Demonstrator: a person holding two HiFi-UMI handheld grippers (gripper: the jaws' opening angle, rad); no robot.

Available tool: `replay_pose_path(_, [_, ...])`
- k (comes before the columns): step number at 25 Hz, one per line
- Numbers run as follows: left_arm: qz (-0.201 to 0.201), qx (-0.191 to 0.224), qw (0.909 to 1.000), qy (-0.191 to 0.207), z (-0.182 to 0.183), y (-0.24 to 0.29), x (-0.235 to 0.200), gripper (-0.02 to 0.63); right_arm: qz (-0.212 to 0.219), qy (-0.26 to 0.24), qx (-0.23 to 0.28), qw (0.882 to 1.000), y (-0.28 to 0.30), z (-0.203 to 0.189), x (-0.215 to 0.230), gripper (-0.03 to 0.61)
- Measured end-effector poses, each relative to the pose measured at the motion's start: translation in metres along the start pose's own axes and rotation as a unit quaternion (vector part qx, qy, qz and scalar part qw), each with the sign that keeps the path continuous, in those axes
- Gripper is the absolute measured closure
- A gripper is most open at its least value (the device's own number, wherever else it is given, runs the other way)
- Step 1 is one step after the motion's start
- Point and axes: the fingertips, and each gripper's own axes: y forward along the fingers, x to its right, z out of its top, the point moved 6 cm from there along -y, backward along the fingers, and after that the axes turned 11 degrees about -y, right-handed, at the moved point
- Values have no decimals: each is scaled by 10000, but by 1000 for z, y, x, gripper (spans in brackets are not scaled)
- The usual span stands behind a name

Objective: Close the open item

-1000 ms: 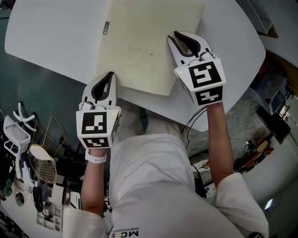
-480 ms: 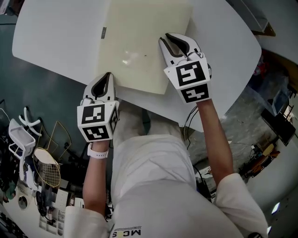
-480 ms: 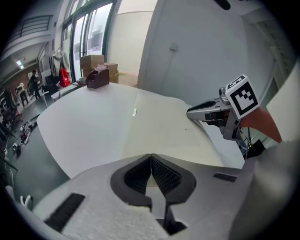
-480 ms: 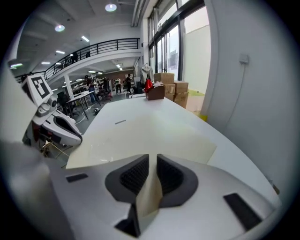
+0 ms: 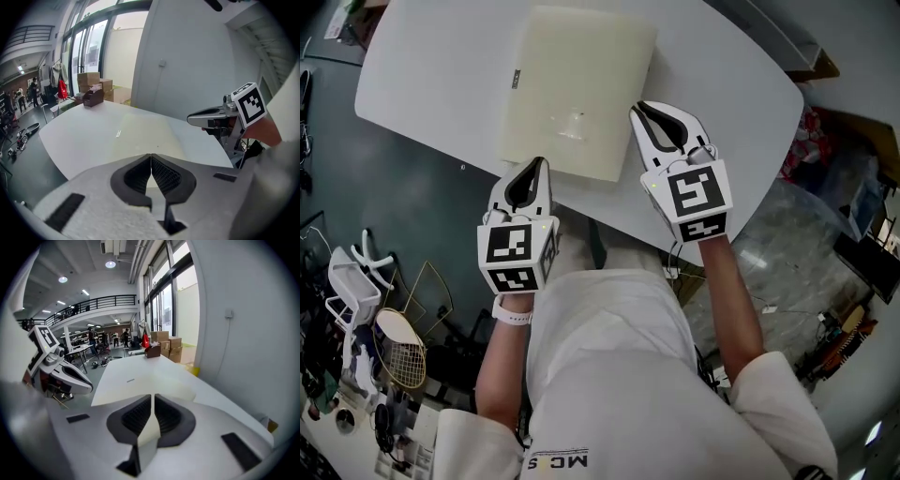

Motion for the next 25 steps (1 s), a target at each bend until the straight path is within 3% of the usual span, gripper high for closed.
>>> replay_pose_path(9, [-368,614,9973,143,9,-46,59,588,-628,141,623,9960,-97,11,14,554])
replay_pose_path(19, [-784,1401,9860,441,31,-100,111,588,-1208,330,1244,9843,-181,6,10,558])
replay_pose_path(25, [-1029,1565,9805,597,31,-118,134,588,-1602,478,1541,9738,-230,1,9,558])
